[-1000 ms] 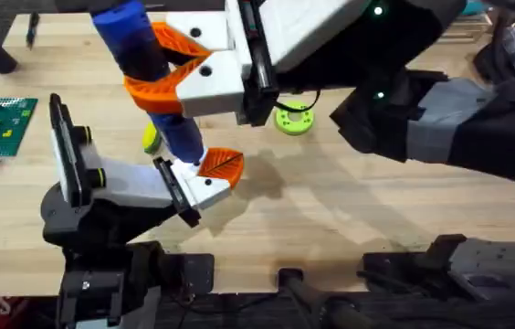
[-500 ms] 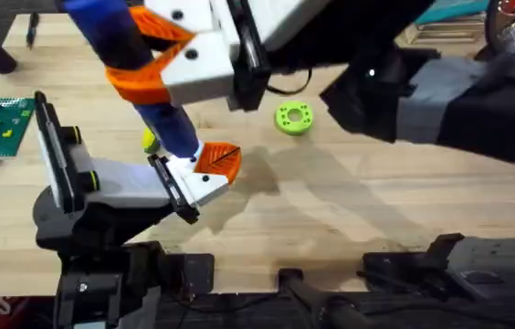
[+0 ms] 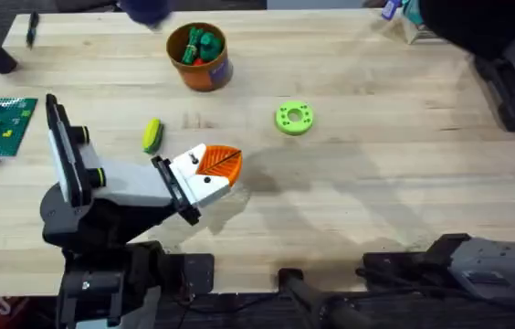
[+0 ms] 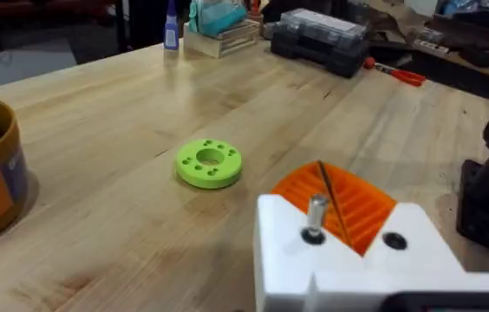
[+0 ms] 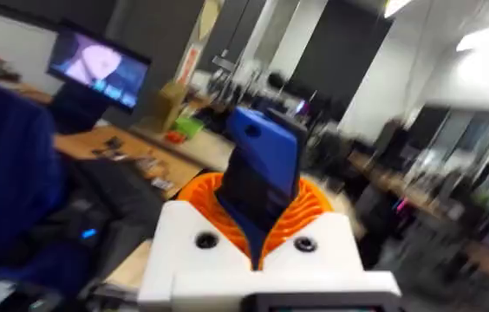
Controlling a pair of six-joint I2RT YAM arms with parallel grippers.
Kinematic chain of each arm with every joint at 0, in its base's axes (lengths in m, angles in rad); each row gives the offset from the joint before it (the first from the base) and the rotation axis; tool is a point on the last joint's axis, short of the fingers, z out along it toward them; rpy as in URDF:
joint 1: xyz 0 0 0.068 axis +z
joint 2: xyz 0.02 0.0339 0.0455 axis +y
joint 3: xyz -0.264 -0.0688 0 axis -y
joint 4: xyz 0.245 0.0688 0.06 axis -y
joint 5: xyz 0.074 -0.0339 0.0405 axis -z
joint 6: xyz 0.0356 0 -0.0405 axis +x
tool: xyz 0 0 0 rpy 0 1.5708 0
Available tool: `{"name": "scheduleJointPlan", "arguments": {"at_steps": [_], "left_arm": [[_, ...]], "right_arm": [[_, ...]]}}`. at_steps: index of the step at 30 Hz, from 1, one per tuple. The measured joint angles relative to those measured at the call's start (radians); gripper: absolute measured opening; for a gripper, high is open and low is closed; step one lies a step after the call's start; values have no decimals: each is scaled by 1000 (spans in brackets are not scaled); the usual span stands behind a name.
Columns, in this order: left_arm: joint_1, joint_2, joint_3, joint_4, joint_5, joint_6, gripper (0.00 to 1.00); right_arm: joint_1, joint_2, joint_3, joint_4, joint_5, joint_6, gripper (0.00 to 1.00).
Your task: Pick up the gripper from the table and insert it into the empty holder that is missing its gripper. Then pick up a screw, insert it into the mounting hole, and use the screwdriver to tighten it. Finally, clean up the table by picking up the vegetable and placing it into the bucket.
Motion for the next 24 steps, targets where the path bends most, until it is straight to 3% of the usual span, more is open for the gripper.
{"name": "scheduleJointPlan", "arguments": {"at_steps": [6, 11, 14, 17, 21, 24], "left_arm": [[0, 0, 0, 0, 0, 0, 10], [0, 0, 0, 0, 0, 0, 10], [0, 0, 0, 0, 0, 0, 10], [0, 0, 0, 0, 0, 0, 10], [0, 0, 0, 0, 0, 0, 10], [0, 0, 0, 0, 0, 0, 10]], "right_arm": [[-57, 13, 5, -343, -57, -46, 29], [-127, 18, 5, -730, -12, -249, 29], [-159, 18, 5, -967, 113, -448, 29], [-183, 21, 5, -1150, 322, -696, 29], [-211, 55, 5, -1237, 603, -1018, 29], [-253, 109, 5, -1241, 735, -1229, 29]]}}
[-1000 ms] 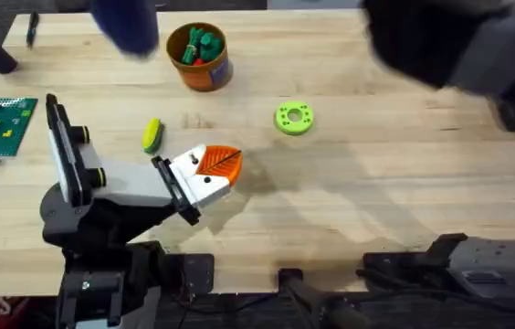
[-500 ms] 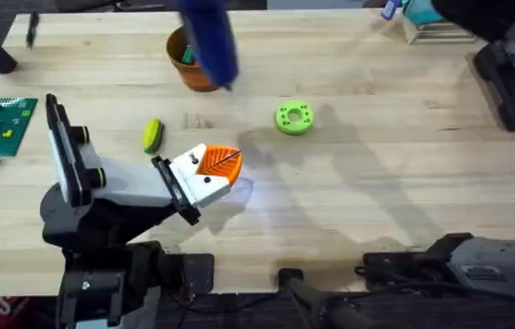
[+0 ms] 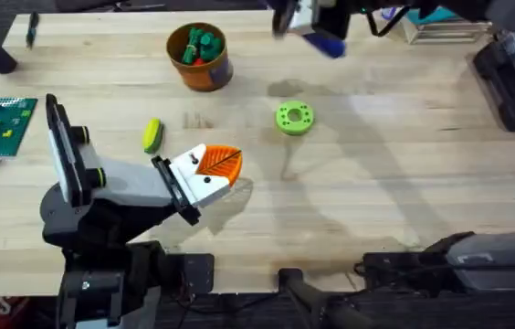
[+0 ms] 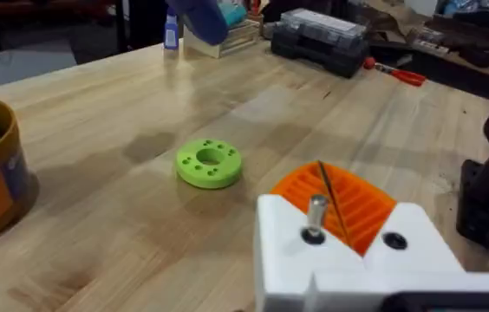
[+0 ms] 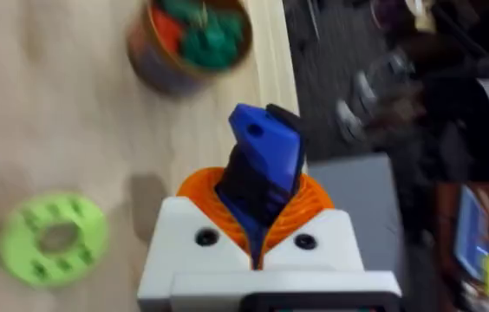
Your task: Pick up the gripper from the table and insert it into the empty holder that is missing its gripper. Then pick up a screw, insert it into the mounting hole, and use the screwdriver to tighten it. Finally, clean up the table by picking up the vegetable and placing it into the bucket.
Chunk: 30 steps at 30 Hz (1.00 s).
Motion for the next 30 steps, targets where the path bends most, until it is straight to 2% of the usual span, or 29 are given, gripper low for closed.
{"name": "scheduleJointPlan", "arguments": {"at_steps": [4, 12, 26, 27, 30], "left_arm": [[0, 0, 0, 0, 0, 0, 10], [0, 0, 0, 0, 0, 0, 10], [0, 0, 0, 0, 0, 0, 10], [0, 0, 0, 0, 0, 0, 10], [0, 0, 0, 0, 0, 0, 10]], "right_arm": [[-72, 82, 0, 45, 86, -199, 29], [-173, 223, 0, 138, 137, -408, 29], [-215, 453, 0, 151, 184, -488, 29], [-215, 455, 0, 148, 187, -491, 48], [-215, 454, 0, 130, 191, -492, 193]]}}
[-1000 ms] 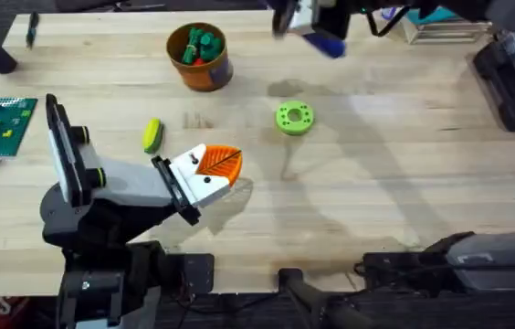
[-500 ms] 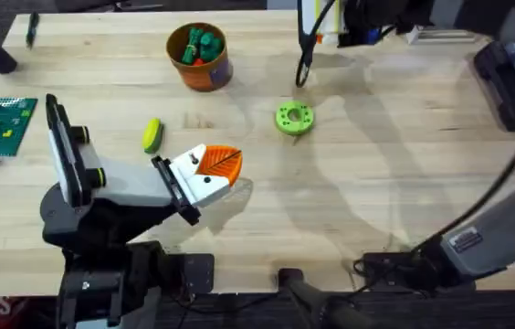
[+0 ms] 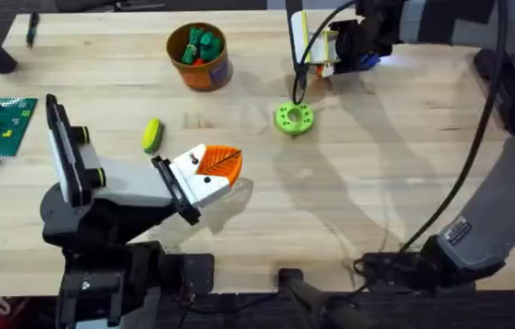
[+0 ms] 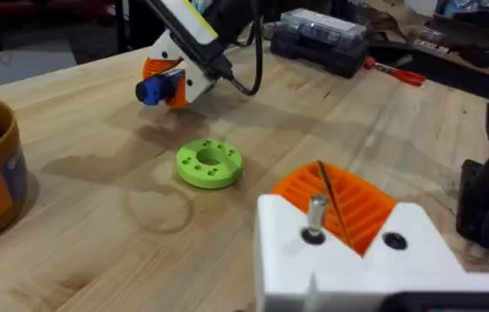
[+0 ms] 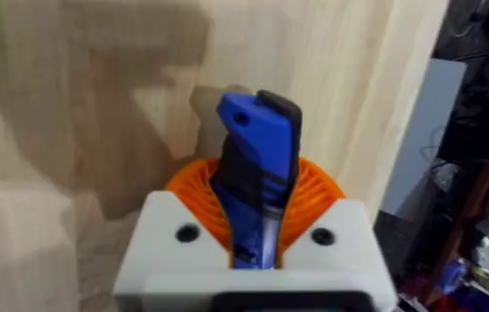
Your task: Pick up the gripper from the table and insert it into the empty holder that is missing its gripper. Then pick up a screw, insert it into the mounting hole, and use the screwdriver to tighten it. Finally, clean up the table by picking up the vegetable and placing it into the bucket.
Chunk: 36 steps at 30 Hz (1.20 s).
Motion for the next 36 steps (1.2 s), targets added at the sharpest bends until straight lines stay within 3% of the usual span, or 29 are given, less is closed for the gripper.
{"name": "scheduleJointPlan", "arguments": {"at_steps": [3, 4, 6, 7, 12, 15, 20, 21, 26, 27, 28, 31, 36], "left_arm": [[0, 0, 0, 0, 0, 0, 10], [0, 0, 0, 0, 0, 0, 10], [0, 0, 0, 0, 0, 0, 10], [0, 0, 0, 0, 0, 0, 10], [0, 0, 0, 0, 0, 0, 26], [0, 0, 0, 0, 0, 2, 297], [0, 0, 0, 0, 0, -2, 938], [0, 0, 0, 0, 0, -1, 973], [0, 0, 0, 0, 0, 0, 985], [0, 0, 0, 2, -2, 0, 985], [0, 0, 0, 5, -6, -1, 985], [0, 0, -5, 32, -22, -19, 985], [0, 0, 1, 55, -99, -139, 985]], "right_arm": [[0, 0, 0, -31, 2, -6, 308], [0, 0, 3, -51, 4, -5, 674], [0, -8, 18, -66, 4, 2, 942], [1, -16, 21, -85, 4, 11, 977], [12, -41, 21, -163, 5, 103, 993], [23, -71, 21, -173, 5, 221, 994], [32, -164, 21, -186, 4, 527, 991], [32, -185, 21, -189, 5, 603, 993], [32, -272, 21, -211, 4, 984, 994], [32, -314, 21, -229, 4, 1210, 994], [32, -327, 21, -236, 4, 1277, 994], [32, -360, 21, -255, 4, 1419, 994], [32, -408, 21, -317, 3, 1533, 994]]}}
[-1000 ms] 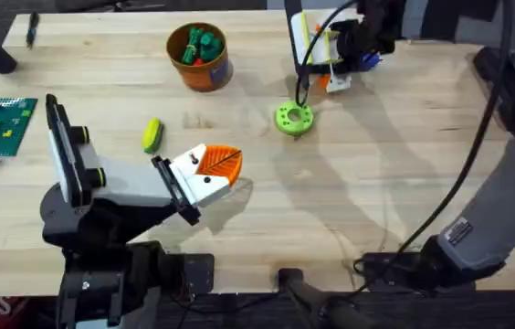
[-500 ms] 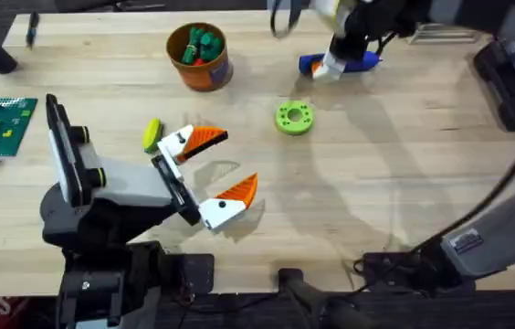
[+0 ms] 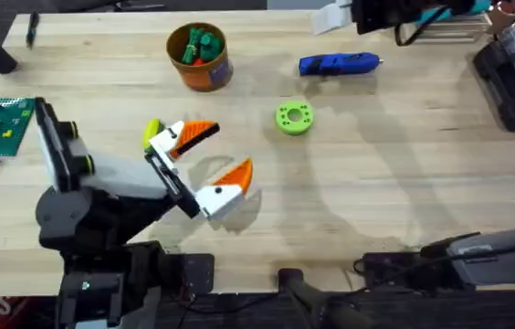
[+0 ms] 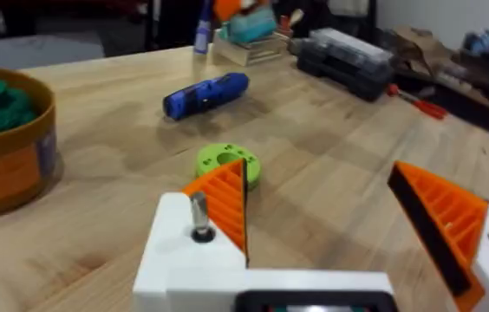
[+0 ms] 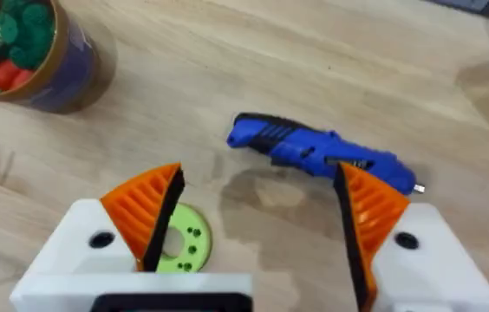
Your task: Pick up the gripper from the table and insert it into the empty holder that is missing its gripper. Then pick up a screw, insert it into the mounting hole, and use the screwdriver to tighten it. Finally, clean up the table by picking up the vegetable and placing it into the bucket.
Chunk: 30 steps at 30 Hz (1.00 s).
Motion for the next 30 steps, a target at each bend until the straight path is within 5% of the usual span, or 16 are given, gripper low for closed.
{"name": "scheduleJointPlan", "arguments": {"at_steps": [5, 13, 14, 21, 25, 30], "left_arm": [[0, 0, 124, -94, -113, -85, 985], [0, 48, 521, -610, -380, -107, 985], [0, 146, 678, -746, -456, -82, 985], [0, 556, 1075, -1139, -604, -17, 985], [0, 857, 1293, -1403, -749, -4, 985], [0, 1194, 1464, -1478, -940, 4, 985]], "right_arm": [[0, -45, 0, -76, 0, 75, 994], [0, -104, 0, -154, 0, 116, 994], [0, -127, 0, -186, 0, 119, 994], [0, -171, 0, -243, 0, 120, 994], [0, -181, 0, -250, 0, 120, 995], [0, -180, 0, -257, 0, 120, 994]]}}
